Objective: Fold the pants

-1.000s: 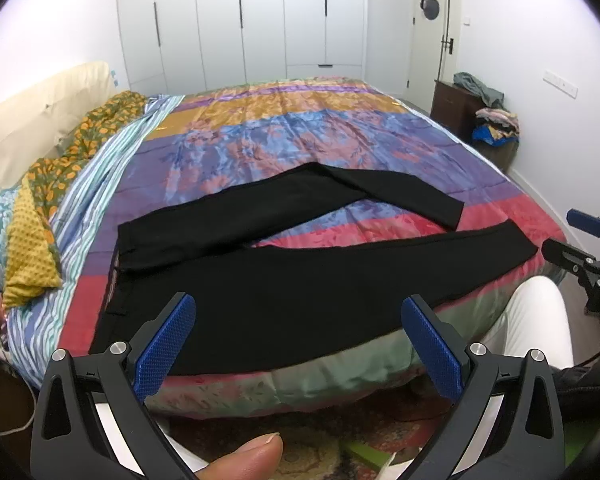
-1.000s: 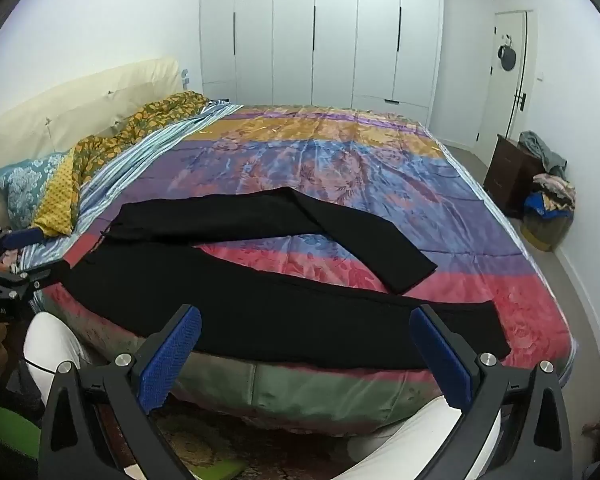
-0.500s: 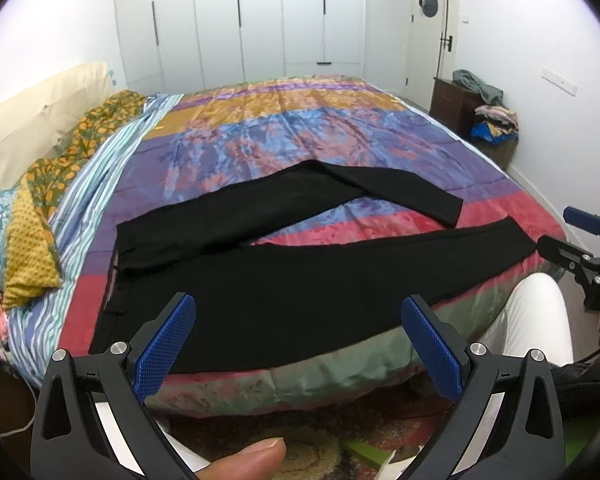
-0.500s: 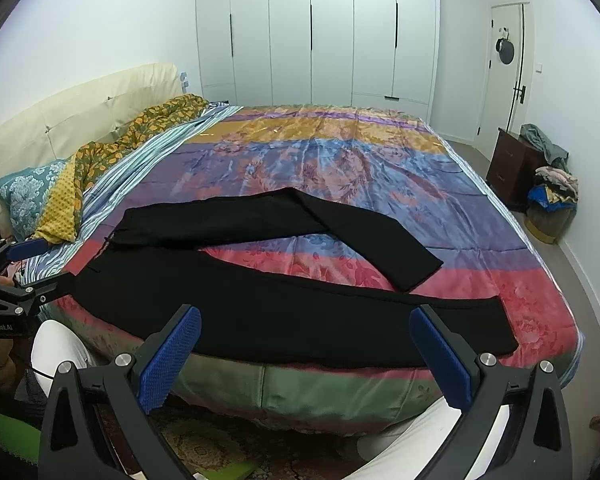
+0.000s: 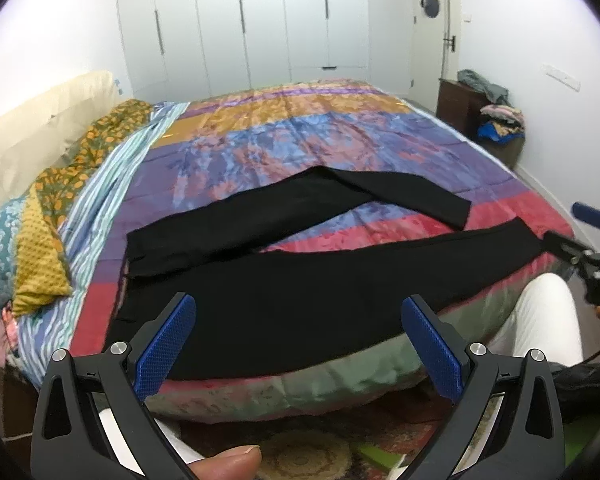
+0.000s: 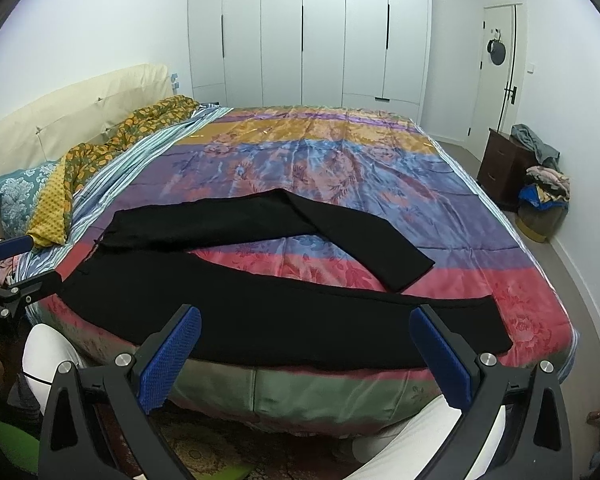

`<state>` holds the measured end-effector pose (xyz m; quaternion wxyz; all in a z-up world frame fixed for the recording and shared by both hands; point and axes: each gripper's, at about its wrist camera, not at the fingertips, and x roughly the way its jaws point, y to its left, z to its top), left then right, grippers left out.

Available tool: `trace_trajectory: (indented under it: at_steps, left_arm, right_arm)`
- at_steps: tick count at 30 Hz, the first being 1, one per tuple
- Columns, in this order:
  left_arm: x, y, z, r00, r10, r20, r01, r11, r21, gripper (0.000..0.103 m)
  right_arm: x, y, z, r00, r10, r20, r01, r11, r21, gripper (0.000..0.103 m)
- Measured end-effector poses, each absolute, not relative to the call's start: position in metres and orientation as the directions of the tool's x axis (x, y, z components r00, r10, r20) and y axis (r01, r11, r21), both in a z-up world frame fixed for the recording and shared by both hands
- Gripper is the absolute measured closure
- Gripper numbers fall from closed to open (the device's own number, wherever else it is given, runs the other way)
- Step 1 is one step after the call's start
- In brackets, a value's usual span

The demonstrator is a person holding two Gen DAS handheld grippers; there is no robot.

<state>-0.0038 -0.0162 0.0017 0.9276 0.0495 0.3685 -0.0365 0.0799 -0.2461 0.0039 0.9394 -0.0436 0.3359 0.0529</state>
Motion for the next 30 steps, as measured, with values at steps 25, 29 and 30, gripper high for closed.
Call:
trace_trajectory:
  at_steps: [25,29,30]
  left_arm:
    - [0.004,-0.003,-0.006,0.721,0.037,-0.692,0.025,0.997,0.078,0.000]
    - [0.002,-0.002,-0.002,0.716,0.001,-0.699,0.040,0.998,0.042,0.000]
    - [0.002,-0.003,-0.001,0.717,-0.001,-0.697,0.043,0.998,0.042,0.000]
  right_arm:
    - [0.081,-0.251,0.001,0.771,0.070,-0.633,-0.142,0.988,-0.063,0.000]
    - [0.080,-0.244,-0.001,0.766,0.072,-0.638,-0.155,0.985,-0.076,0.000]
    - [0.080,-0.244,-0.001,0.767,0.076,-0.637,-0.157,0.985,-0.071,0.000]
